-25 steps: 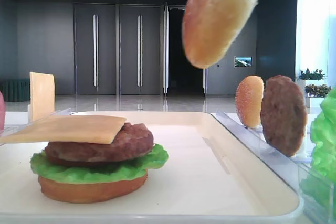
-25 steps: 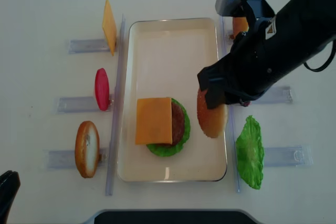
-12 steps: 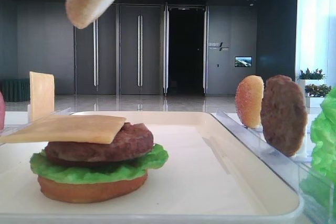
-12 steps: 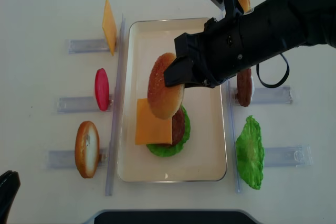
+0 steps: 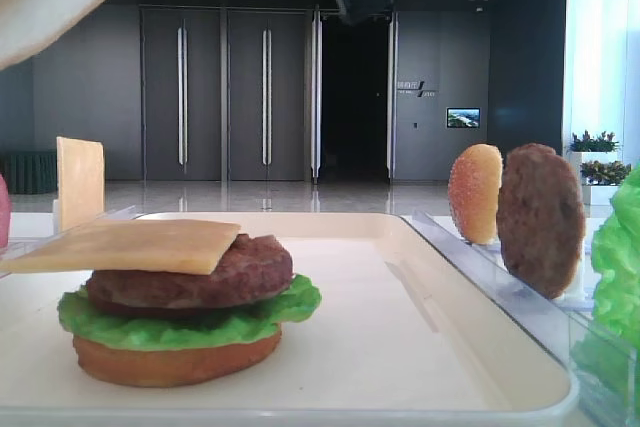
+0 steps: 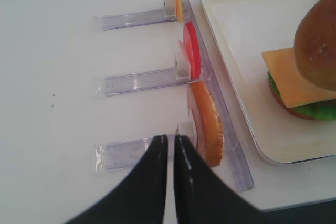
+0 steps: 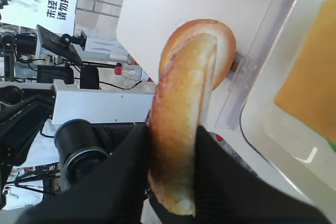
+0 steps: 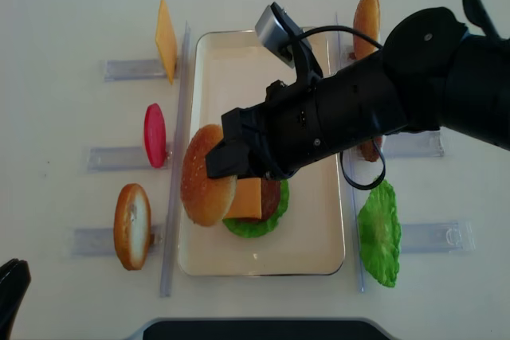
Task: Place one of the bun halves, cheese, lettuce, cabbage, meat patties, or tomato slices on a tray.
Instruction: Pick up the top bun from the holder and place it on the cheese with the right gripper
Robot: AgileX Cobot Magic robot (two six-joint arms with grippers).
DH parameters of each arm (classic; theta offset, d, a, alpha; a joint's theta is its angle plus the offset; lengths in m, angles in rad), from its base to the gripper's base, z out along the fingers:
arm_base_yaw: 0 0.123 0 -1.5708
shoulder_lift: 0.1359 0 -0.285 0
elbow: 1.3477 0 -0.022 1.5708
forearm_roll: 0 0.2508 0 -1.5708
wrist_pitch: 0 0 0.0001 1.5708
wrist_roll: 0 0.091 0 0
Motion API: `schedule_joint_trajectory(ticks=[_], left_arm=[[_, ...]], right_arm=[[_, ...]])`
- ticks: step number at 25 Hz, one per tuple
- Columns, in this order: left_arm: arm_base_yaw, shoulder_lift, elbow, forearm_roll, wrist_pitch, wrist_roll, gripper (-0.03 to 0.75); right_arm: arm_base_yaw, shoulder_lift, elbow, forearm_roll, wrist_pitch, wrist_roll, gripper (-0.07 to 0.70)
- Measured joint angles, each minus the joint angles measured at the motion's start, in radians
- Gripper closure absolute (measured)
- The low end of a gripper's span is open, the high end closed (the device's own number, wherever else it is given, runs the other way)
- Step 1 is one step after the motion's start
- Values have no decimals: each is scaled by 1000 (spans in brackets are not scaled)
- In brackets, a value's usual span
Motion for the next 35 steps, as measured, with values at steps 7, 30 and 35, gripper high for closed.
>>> schedule_joint_trajectory(ticks=[7, 30, 35], left_arm=[[0, 0, 0, 0, 0, 0, 414], [0, 0, 0, 0, 0, 0, 414], [0, 0, 0, 0, 0, 0, 414]], right_arm=[[0, 88, 0, 91, -30, -110, 423], [-86, 143, 0, 3, 26, -145, 423], [-86, 144, 0, -13, 13, -153, 423]])
